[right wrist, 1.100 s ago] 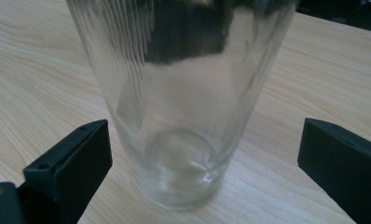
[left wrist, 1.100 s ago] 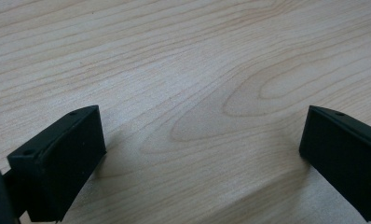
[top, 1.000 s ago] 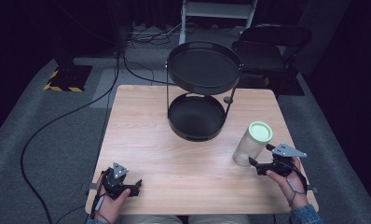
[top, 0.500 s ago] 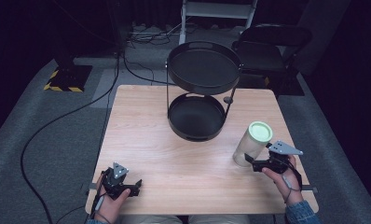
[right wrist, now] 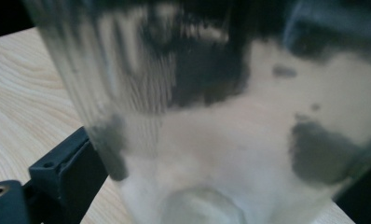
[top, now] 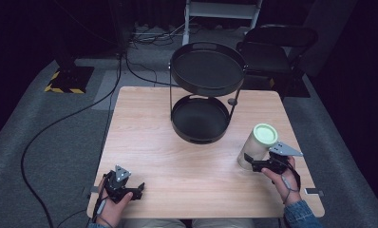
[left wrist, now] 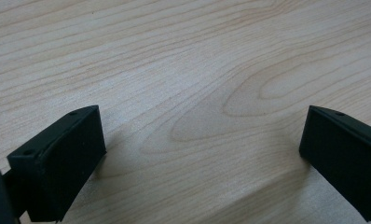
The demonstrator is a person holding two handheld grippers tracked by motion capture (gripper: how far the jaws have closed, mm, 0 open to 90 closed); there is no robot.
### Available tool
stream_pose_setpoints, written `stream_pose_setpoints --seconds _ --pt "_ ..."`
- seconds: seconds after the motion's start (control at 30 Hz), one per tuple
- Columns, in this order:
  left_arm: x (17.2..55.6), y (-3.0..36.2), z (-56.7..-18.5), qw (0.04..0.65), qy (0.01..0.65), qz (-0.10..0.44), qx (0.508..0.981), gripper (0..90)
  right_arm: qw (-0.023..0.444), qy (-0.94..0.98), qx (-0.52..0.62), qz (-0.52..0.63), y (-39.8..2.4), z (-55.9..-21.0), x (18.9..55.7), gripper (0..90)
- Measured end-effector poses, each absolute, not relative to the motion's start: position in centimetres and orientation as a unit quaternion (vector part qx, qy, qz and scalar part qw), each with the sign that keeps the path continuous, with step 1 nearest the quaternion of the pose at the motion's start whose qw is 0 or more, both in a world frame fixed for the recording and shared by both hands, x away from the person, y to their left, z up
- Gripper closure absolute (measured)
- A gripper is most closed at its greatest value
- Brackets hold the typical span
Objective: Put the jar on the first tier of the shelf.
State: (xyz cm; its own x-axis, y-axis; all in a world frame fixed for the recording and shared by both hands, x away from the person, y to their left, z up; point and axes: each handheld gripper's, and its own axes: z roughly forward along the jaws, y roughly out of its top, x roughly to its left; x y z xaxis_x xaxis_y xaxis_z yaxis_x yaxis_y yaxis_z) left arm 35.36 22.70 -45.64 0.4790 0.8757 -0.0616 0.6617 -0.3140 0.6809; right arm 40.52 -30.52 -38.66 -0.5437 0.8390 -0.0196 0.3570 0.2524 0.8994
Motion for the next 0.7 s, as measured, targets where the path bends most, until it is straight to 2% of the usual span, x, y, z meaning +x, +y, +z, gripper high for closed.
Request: stream_pose_setpoints --seconds 0.13,0.7 --pt "35.35 22.70 -45.64 0.330 0.484 0.162 0.794 0.1 0.267 0.745 0.395 0.466 -30.57 -38.80 40.57 10.1" --pt "35.36 22.70 -45.64 0.330 0.484 0.162 0.794 0.1 0.270 0.744 0.404 0.460 -30.33 -38.56 40.49 10.9"
